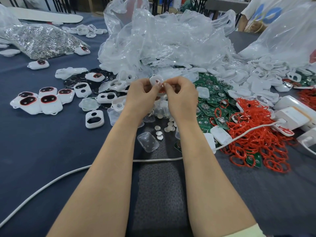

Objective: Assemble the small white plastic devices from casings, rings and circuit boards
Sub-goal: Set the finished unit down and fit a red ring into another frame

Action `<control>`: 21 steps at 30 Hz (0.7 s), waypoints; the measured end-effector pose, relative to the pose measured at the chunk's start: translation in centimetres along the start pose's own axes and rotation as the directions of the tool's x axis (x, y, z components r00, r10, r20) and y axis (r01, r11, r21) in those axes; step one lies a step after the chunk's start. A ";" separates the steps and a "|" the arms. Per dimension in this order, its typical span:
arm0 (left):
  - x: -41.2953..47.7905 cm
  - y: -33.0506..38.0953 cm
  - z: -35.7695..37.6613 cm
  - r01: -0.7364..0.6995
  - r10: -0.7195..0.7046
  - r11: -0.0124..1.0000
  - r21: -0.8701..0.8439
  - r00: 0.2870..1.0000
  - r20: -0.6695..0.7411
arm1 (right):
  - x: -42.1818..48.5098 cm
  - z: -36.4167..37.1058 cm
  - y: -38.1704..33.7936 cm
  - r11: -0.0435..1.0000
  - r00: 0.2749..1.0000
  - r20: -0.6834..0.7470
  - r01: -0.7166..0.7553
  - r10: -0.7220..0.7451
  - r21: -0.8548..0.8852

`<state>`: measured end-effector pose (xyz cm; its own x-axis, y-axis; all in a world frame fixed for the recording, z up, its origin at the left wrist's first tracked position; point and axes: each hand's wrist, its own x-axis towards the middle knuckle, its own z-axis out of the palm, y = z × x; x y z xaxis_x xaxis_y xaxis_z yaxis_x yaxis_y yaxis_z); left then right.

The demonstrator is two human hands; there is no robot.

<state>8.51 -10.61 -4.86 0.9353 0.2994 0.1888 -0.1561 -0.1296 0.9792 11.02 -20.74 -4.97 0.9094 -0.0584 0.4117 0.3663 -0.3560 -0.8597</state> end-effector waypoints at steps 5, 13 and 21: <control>-0.1 0.1 0.0 0.031 -0.031 0.999 -0.012 0.999 0.041 | 0.0 -0.2 -0.1 1.000 1.000 -0.008 -0.021 0.021 0.009; -0.1 0.1 -0.1 0.104 -0.094 0.988 -0.116 0.991 0.095 | 0.2 -0.5 0.0 1.000 1.000 0.009 -0.009 0.009 0.014; 0.0 0.1 0.1 0.075 -0.074 0.992 -0.102 0.997 0.014 | 0.1 -0.3 0.0 0.999 0.999 0.011 -0.044 0.044 0.016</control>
<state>8.53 -10.75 -4.77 0.9487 0.2946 0.1150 -0.1174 -0.0097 0.9930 11.09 -21.07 -4.82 0.9267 -0.0638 0.3703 0.3291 -0.3379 -0.8818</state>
